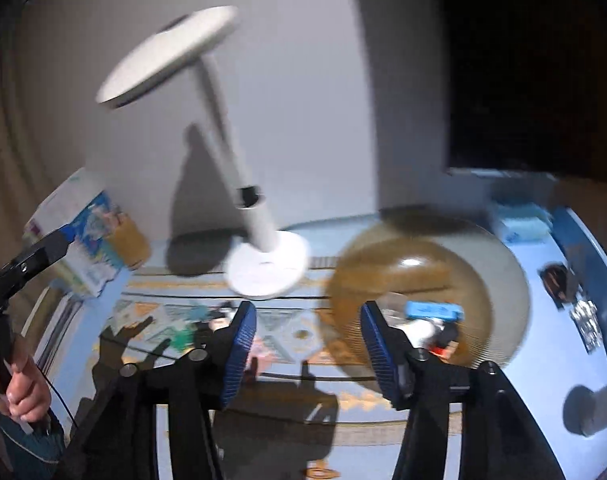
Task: Organize rigid objects
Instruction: 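Grasp the pink eraser with the left gripper while the right grasps the pink printed box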
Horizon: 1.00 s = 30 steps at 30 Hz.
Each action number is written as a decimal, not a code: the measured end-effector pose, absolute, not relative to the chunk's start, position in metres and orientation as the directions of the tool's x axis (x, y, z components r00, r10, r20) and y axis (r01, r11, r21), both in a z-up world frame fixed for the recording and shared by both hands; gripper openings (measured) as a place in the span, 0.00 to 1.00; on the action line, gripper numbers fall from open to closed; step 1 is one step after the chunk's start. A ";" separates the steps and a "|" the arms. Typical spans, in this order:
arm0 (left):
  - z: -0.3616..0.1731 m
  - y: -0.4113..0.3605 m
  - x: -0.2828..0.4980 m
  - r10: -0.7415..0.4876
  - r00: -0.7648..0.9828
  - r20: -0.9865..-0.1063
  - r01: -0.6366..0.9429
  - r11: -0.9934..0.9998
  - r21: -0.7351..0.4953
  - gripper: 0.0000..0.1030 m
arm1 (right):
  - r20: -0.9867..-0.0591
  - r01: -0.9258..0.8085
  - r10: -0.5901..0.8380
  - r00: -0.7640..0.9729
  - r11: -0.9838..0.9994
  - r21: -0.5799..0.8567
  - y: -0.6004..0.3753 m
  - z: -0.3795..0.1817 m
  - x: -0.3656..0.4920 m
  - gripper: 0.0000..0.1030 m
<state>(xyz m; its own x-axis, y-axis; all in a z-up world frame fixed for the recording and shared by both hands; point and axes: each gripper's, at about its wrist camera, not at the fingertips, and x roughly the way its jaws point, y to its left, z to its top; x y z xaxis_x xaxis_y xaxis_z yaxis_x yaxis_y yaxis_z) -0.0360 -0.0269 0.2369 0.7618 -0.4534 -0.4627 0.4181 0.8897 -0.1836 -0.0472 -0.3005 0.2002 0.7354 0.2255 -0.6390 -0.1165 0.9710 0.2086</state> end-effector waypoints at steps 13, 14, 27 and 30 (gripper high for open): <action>0.069 0.009 -0.018 -0.297 0.611 -0.734 0.217 0.954 -0.206 0.72 | -0.782 -0.164 0.293 0.550 0.956 0.243 -0.217 0.108 -0.006 0.57; 0.057 0.006 -0.015 -0.286 0.591 -0.754 0.212 0.957 -0.197 0.72 | -0.805 -0.140 0.275 0.526 0.961 0.237 -0.213 0.093 0.002 0.57; 0.030 -0.023 -0.003 -0.277 0.545 -0.791 0.264 0.952 -0.151 0.72 | -0.887 -0.003 0.148 0.438 0.987 0.163 -0.188 0.030 0.059 0.57; 0.029 -0.025 -0.003 -0.280 0.546 -0.790 0.272 0.951 -0.149 0.72 | -0.889 0.019 0.169 0.426 0.981 0.195 -0.204 0.028 0.050 0.57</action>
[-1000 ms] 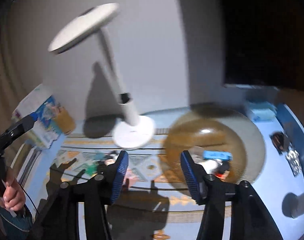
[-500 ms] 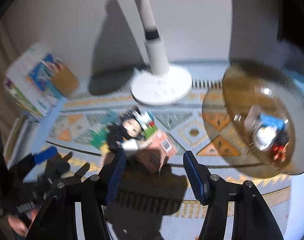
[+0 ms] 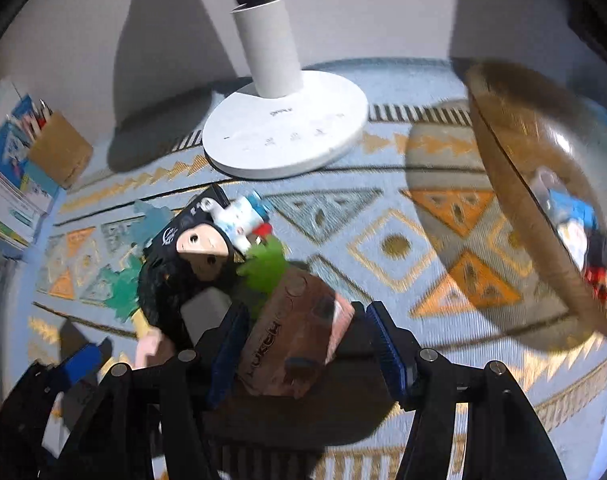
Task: Organize rigid objects
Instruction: 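Grasp the pink eraser with the left gripper while the right grasps the pink printed box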
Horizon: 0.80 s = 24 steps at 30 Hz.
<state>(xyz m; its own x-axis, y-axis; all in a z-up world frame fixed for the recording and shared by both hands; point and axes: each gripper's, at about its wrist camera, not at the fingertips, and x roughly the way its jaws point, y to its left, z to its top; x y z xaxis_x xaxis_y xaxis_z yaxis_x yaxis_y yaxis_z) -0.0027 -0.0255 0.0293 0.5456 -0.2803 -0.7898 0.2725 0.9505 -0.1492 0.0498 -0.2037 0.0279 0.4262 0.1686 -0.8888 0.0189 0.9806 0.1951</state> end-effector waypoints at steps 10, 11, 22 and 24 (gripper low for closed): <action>0.026 -0.035 -0.004 -0.290 0.547 -0.786 0.286 0.946 -0.149 0.71 | -0.858 0.077 0.156 0.490 0.972 0.221 -0.273 0.044 -0.004 0.57; 0.025 -0.036 -0.003 -0.290 0.547 -0.786 0.285 0.946 -0.151 0.71 | -0.857 0.062 0.181 0.483 0.969 0.240 -0.272 0.042 -0.005 0.57; 0.015 -0.061 0.006 -0.217 0.543 -0.811 0.277 0.958 -0.071 0.46 | -0.885 0.037 0.094 0.456 0.992 0.124 -0.219 0.017 0.019 0.57; 0.015 -0.057 0.003 -0.222 0.554 -0.802 0.280 0.957 -0.071 0.41 | -0.884 0.036 0.065 0.463 0.995 0.092 -0.214 0.017 0.021 0.57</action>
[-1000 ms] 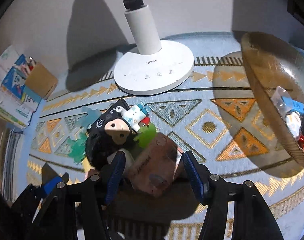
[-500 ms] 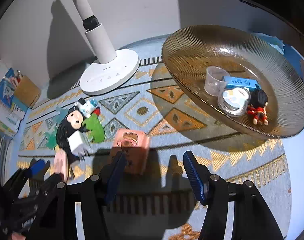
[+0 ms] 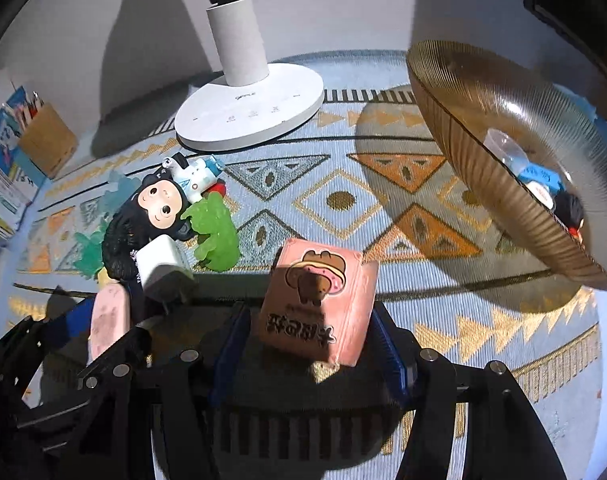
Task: Organize rigid objects
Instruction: 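Grasp the pink eraser with the left gripper while the right grasps the pink printed box, then carry eraser and box into the amber bowl and open both grippers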
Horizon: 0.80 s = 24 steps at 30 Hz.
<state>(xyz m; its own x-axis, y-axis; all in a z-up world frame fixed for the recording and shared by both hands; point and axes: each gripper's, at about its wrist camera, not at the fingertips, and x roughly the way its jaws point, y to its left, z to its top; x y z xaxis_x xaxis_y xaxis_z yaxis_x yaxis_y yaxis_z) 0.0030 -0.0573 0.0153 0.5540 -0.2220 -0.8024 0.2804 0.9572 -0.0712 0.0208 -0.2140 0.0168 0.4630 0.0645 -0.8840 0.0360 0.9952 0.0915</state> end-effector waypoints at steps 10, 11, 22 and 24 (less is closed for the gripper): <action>0.024 -0.028 -0.025 -0.287 0.553 -0.782 0.320 0.940 -0.119 0.36 | -0.866 -0.067 0.081 0.494 0.996 0.056 -0.216 0.019 0.000 0.44; 0.024 -0.025 -0.030 -0.296 0.548 -0.782 0.328 0.936 -0.125 0.36 | -0.862 -0.095 0.109 0.495 0.993 0.071 -0.220 0.021 -0.008 0.44; 0.009 -0.019 -0.052 -0.232 0.545 -0.806 0.325 0.944 -0.052 0.42 | -0.856 -0.232 0.172 0.487 0.971 0.063 -0.238 0.016 -0.061 0.46; 0.007 -0.018 -0.054 -0.230 0.543 -0.808 0.320 0.946 -0.055 0.59 | -0.859 -0.213 0.186 0.477 0.973 0.092 -0.239 0.017 -0.063 0.60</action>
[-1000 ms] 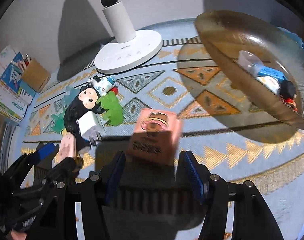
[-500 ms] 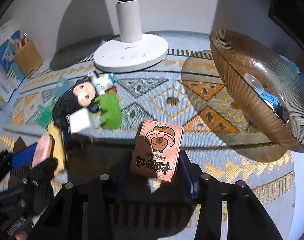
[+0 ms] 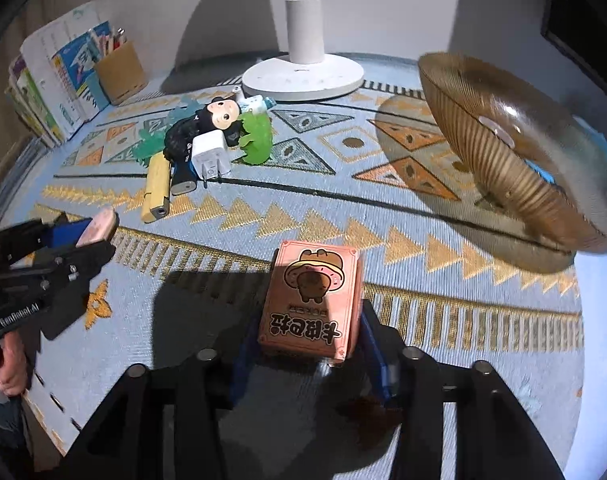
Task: Organize rigid objects
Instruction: 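Carry eraser and box into the amber bowl and open both grippers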
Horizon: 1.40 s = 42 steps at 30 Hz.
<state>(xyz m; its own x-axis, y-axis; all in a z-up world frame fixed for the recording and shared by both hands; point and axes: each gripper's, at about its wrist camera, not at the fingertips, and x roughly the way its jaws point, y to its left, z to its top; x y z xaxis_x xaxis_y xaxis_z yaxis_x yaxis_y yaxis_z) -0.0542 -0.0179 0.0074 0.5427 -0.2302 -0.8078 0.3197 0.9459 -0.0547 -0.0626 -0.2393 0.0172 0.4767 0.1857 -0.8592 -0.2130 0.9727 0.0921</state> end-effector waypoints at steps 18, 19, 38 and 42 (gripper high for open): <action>0.060 -0.024 -0.067 -0.294 0.656 -0.695 0.319 0.943 -0.097 0.33 | -0.785 -0.104 0.170 0.595 0.985 0.135 -0.238 0.054 -0.080 0.39; 0.068 -0.028 -0.068 -0.307 0.666 -0.680 0.329 0.939 -0.101 0.33 | -0.773 -0.095 0.171 0.611 0.985 0.143 -0.244 0.061 -0.082 0.39; 0.172 -0.265 0.024 -0.587 0.607 -0.536 0.626 0.768 -0.132 0.33 | -0.635 0.348 -0.213 0.742 0.933 0.095 -0.453 0.178 -0.047 0.39; 0.128 -0.301 0.051 -0.580 0.518 -0.629 0.634 0.754 -0.173 0.33 | -0.717 0.373 -0.237 0.655 0.927 0.034 -0.472 0.142 -0.015 0.39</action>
<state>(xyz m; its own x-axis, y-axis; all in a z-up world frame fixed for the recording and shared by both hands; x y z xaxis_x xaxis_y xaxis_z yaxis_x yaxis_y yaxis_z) 0.0506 -0.3005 0.1281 0.5176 -0.5797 -0.6293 0.6341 0.7537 -0.1727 -0.0149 -0.4718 0.1419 0.6550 -0.2372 -0.7175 0.3732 0.9271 0.0342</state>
